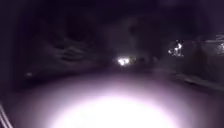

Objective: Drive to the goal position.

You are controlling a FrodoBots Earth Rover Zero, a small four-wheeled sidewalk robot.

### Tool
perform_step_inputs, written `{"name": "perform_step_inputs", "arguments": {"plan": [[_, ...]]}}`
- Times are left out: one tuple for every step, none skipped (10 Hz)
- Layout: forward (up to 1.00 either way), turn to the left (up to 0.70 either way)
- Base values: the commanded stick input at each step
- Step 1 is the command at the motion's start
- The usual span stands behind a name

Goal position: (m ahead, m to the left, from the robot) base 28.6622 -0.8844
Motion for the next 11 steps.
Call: {"name": "perform_step_inputs", "arguments": {"plan": [[1.00,-0.05],[1.00,-0.27],[1.00,-0.27],[1.00,-0.27],[1.00,-0.13],[1.00,0.00],[1.00,0.00],[1.00,0.00],[1.00,0.00],[1.00,0.00],[1.00,0.00]]}}
